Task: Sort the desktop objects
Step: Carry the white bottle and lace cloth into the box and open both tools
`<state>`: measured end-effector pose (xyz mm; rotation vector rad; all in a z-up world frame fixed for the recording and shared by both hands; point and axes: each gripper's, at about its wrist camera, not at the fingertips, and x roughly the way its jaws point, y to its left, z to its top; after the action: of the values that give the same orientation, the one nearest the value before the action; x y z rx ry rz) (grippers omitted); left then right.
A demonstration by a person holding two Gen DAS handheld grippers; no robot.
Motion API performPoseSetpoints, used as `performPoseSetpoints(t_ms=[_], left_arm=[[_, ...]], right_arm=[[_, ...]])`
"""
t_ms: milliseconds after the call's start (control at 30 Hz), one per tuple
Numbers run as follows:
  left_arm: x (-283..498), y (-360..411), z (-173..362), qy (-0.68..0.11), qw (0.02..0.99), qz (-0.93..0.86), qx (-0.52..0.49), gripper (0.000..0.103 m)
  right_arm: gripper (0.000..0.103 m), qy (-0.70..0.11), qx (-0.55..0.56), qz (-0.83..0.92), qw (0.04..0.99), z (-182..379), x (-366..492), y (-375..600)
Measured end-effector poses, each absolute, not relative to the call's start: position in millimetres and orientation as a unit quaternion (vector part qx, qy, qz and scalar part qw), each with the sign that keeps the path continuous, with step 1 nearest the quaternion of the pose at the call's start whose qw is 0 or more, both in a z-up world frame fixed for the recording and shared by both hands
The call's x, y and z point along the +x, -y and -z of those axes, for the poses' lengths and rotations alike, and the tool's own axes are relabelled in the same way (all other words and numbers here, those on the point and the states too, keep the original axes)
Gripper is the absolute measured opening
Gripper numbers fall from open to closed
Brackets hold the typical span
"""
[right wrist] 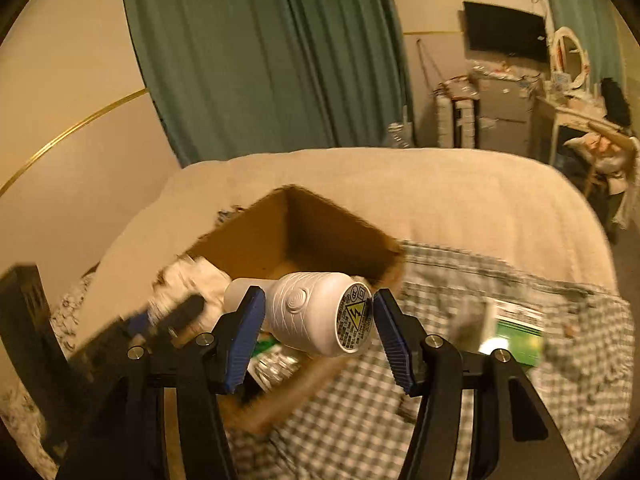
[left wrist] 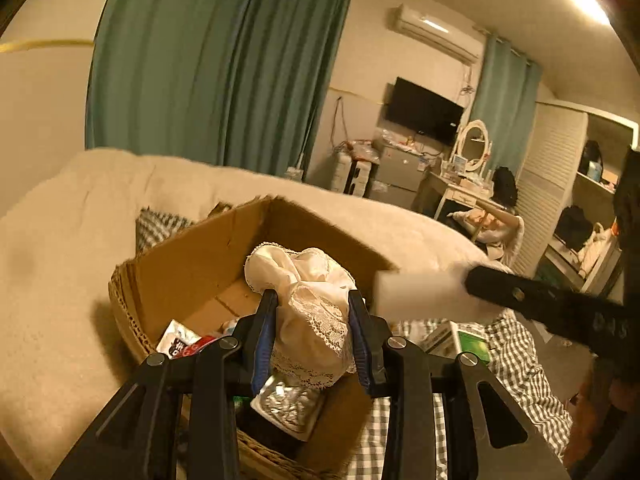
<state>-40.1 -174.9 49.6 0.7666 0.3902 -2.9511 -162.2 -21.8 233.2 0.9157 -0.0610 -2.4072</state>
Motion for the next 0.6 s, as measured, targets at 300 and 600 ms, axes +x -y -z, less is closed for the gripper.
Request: performPoseSetpoints(t_ms=[300, 600], left_arm=[[-57.5, 198.9, -22.8, -0.143, 0.058, 0.946, 0.283, 0.035], [-48.7, 188.1, -23.9, -0.143, 0.076, 0.947, 0.276, 0.088]], right_arm=[[0.057, 0.110, 0.389, 0.867, 0.292, -188.2, -201.3, 56.5], [0.063, 0.100, 0.348, 0.901, 0.239, -200.3, -178.1, -14.2]])
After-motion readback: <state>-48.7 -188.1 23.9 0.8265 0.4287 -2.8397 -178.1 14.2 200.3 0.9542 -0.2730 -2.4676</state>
